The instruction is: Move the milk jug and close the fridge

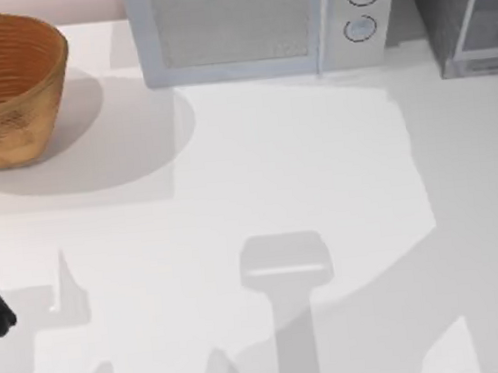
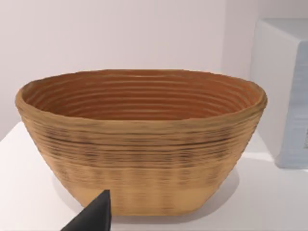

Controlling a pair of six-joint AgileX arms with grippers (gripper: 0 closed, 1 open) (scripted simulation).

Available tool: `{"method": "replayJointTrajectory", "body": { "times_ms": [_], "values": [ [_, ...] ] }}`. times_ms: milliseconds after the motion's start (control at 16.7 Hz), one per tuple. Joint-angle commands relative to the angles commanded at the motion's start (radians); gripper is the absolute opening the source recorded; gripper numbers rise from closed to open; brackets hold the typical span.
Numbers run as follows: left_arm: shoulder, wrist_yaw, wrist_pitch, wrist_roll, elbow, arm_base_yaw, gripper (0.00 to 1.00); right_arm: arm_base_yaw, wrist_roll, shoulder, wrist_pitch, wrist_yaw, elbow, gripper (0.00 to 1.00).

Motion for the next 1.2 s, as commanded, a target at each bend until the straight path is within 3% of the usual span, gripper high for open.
{"method": "replayJointTrajectory", "body": {
  "times_ms": [180,240,840,1200],
  "values": [
    [0.0,0.0,0.0,0.0,0.0,0.0,1.0,0.0,0.0,0.0,0.0,0.0,0.0,0.98],
    [0.0,0.0,0.0,0.0,0.0,0.0,1.0,0.0,0.0,0.0,0.0,0.0,0.0,1.0],
    [0.0,0.0,0.0,0.0,0.0,0.0,1.0,0.002,0.001,-0.01,-0.004,0.002,-0.006,1.0],
    [0.0,0.0,0.0,0.0,0.0,0.0,1.0,0.013,0.006,-0.29,-0.123,0.036,-0.151,1.0]
  ]
}}
